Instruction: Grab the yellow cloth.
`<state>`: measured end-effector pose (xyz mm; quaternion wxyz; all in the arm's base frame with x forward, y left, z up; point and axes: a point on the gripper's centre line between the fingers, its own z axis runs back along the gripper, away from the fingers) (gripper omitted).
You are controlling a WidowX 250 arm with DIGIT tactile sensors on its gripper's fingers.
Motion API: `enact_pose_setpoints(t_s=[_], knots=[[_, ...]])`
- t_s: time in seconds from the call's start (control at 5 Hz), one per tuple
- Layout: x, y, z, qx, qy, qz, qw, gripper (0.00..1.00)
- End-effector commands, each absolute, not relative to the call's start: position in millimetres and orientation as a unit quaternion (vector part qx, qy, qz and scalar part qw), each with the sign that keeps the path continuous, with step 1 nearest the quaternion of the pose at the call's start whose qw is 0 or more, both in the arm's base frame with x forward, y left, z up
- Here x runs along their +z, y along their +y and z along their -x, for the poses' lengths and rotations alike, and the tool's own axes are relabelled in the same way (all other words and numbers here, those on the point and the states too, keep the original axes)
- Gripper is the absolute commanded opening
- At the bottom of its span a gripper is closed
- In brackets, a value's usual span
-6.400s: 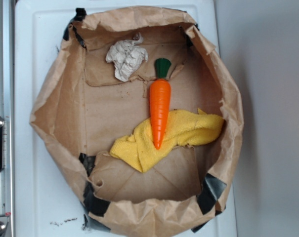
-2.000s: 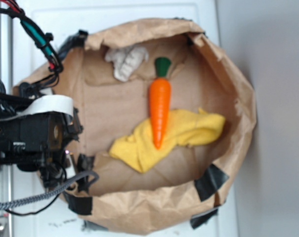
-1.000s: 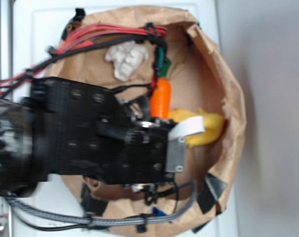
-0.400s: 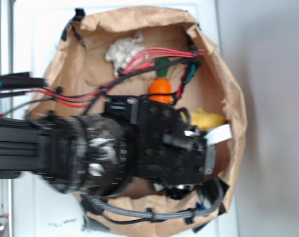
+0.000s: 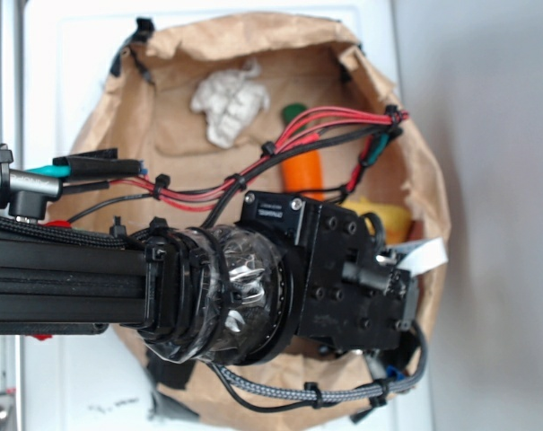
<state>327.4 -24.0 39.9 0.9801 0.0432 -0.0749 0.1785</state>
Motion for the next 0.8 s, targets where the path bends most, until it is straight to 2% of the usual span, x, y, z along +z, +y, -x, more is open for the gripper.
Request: enact_pose_setpoints(t_s=[0.0, 0.2, 0.6], knots=[[73, -25, -328, 0.175, -0.083, -0.046, 0.980, 0.00], [110, -14, -318, 0.184, -0.065, -0.048, 0.980, 0.00], [174, 25, -294, 0.215, -0.065, -0.087, 0.971, 0.00]])
